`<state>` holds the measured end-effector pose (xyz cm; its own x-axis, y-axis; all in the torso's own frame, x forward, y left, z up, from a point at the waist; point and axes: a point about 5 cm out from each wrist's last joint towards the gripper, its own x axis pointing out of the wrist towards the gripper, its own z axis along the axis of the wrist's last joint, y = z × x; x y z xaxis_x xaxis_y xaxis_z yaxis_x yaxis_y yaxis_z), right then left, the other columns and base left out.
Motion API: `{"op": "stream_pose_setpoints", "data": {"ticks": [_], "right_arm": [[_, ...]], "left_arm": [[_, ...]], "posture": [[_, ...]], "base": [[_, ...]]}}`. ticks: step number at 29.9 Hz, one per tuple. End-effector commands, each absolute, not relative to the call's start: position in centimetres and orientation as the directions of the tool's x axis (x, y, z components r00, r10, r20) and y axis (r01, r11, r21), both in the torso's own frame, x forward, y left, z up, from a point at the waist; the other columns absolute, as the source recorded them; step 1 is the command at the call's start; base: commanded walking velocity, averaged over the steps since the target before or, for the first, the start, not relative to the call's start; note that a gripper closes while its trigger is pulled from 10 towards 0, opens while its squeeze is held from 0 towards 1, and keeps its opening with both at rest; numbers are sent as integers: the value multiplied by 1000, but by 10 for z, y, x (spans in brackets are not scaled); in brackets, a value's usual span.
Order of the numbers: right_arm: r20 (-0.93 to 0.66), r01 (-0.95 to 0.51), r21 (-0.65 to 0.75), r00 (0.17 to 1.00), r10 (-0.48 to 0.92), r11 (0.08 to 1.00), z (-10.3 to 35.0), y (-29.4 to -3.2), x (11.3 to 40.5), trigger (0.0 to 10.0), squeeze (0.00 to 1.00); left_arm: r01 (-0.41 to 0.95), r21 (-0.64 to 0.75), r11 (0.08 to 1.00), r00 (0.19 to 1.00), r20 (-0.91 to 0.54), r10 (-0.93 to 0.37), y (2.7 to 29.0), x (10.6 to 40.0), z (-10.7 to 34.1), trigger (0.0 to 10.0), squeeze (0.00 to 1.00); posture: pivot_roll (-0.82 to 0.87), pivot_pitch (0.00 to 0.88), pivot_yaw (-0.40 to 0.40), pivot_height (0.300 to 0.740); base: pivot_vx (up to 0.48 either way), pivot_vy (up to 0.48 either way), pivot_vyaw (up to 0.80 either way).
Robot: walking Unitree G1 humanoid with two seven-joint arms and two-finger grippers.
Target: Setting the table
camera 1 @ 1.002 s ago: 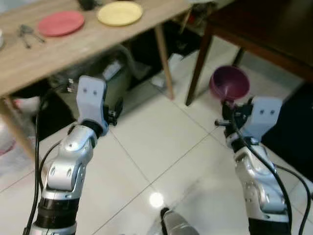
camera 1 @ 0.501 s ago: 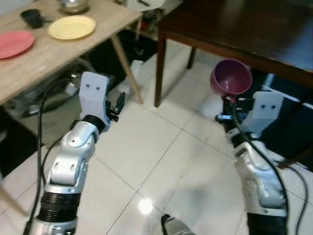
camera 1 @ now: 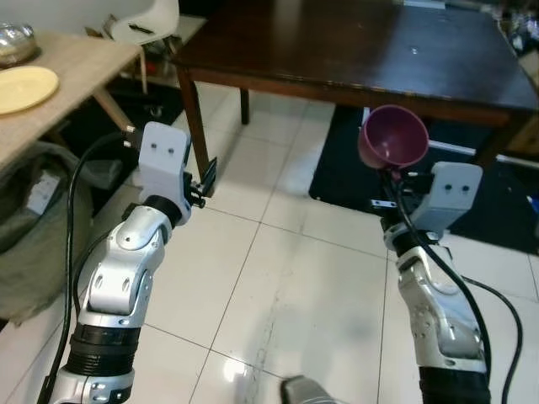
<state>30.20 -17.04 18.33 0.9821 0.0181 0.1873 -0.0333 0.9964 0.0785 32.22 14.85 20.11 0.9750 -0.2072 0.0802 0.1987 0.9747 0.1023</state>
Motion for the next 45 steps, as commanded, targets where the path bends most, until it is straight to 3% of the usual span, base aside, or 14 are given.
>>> {"op": "stream_pose_setpoints", "data": {"ticks": [1,13,30,37,40,45], "right_arm": [[190,-8,54,982,-2,999,184,-176,301,10000,0],[189,9,52,982,-18,999,183,-181,299,10000,0],[256,-261,131,941,221,956,196,-155,293,10000,0],[244,-343,113,920,308,933,194,-144,291,10000,0],[220,-357,106,919,328,928,189,-142,293,10000,0],[178,-363,115,923,340,925,180,-144,299,10000,0]], "left_arm": [[210,95,973,973,76,-217,149,321,199,10000,0],[243,82,967,965,81,-249,141,324,200,10000,0],[161,58,985,982,88,-166,149,327,198,10000,0],[-48,111,993,997,68,41,177,327,190,10000,0],[-183,121,976,982,59,177,206,315,185,10000,0],[-243,169,955,970,34,241,236,287,176,10000,0]], "posture": [[-154,26,90,740],[-178,29,91,740],[-178,27,84,740],[-158,19,73,740],[-113,22,42,740],[-67,35,18,740]], "base": [[0,0,-800],[0,0,-800],[0,0,-62],[0,0,0],[0,0,0],[0,0,0]]}}
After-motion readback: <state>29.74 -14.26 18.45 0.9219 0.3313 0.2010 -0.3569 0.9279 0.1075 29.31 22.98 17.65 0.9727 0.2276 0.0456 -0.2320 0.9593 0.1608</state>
